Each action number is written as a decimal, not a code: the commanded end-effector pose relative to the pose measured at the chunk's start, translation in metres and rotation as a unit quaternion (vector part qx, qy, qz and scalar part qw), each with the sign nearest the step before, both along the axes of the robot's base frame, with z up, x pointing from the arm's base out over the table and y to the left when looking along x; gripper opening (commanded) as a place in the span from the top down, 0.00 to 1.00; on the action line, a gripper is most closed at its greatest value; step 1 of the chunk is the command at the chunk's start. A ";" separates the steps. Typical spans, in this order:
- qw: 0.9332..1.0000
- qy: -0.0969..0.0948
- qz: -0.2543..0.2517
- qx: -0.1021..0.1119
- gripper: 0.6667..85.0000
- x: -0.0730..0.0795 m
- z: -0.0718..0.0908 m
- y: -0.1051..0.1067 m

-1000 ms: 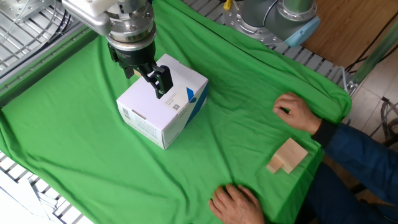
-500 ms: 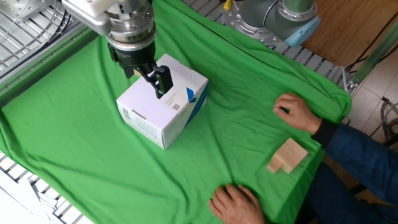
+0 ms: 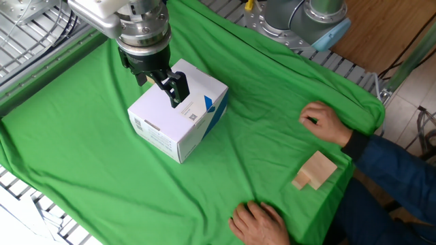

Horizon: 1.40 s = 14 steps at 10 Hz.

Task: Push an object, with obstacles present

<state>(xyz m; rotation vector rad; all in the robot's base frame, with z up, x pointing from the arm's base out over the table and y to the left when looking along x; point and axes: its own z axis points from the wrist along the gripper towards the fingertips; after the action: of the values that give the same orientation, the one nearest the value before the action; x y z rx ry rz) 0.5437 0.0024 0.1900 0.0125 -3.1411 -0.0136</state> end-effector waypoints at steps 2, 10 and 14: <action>0.987 0.114 -0.090 -0.066 1.00 -0.062 0.008 -0.024; 0.988 0.118 -0.074 -0.067 1.00 -0.064 0.010 -0.030; 0.993 0.100 -0.033 -0.057 1.00 -0.067 0.004 -0.055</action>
<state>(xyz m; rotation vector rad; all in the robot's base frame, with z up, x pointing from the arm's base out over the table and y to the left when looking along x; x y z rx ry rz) 0.4803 -0.0410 0.1959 -0.1538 -2.9159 0.1851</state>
